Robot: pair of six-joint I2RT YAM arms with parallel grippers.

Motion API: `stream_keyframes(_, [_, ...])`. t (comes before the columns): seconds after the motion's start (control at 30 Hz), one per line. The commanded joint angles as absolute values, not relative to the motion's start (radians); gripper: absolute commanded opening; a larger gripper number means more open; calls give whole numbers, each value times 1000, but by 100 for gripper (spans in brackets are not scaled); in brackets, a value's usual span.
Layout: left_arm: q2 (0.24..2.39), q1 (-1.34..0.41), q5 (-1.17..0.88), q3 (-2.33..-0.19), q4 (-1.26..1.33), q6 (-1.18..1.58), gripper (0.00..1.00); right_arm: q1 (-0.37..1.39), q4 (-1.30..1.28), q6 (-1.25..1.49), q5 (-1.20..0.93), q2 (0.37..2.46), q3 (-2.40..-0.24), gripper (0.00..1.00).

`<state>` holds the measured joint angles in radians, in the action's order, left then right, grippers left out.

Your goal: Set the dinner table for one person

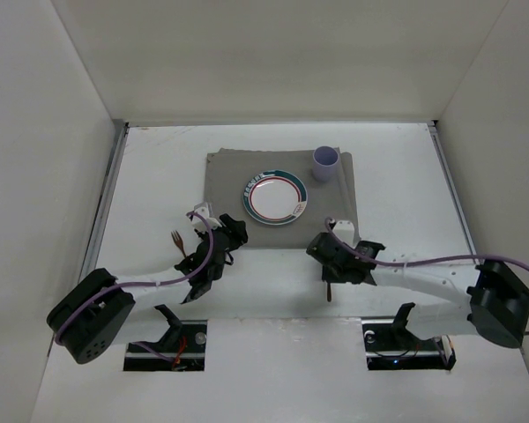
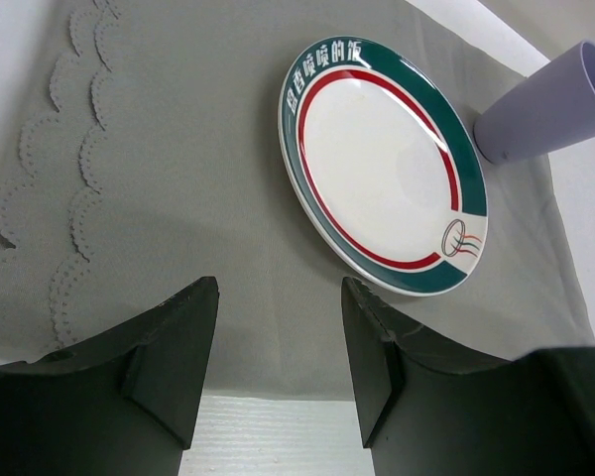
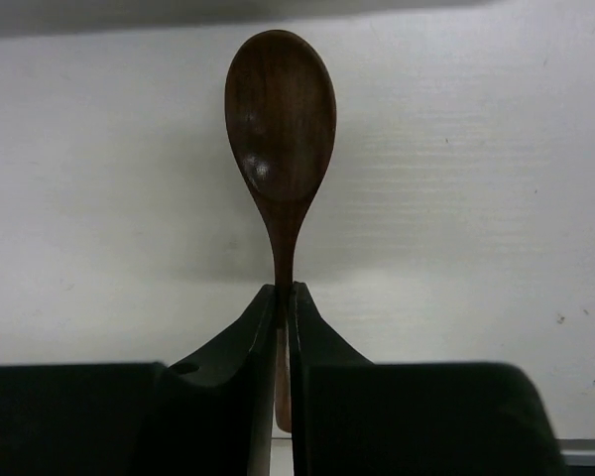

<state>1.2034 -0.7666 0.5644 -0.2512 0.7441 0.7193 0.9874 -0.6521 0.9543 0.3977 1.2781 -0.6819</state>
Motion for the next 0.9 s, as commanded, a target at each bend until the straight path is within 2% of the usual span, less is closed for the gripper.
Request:
stream_keyframes(0.0, [1215, -772, 569, -273, 796, 733, 50, 935, -647, 859, 471, 1213, -787, 8])
stream_keyframes(0.13, [1213, -772, 558, -272, 796, 735, 50, 777, -496, 683, 463, 1265, -867, 8])
stream_keyframes(0.33, [1200, -766, 560, -265, 796, 733, 51, 592, -341, 485, 359, 1483, -1026, 9])
stream_keyframes(0.53, [1207, -763, 558, -265, 796, 735, 51, 516, -319, 387, 295, 1653, -1150, 10])
stream_keyframes(0.87, [1218, -760, 558, -270, 796, 735, 51, 496, -307, 370, 242, 1752, -1175, 12])
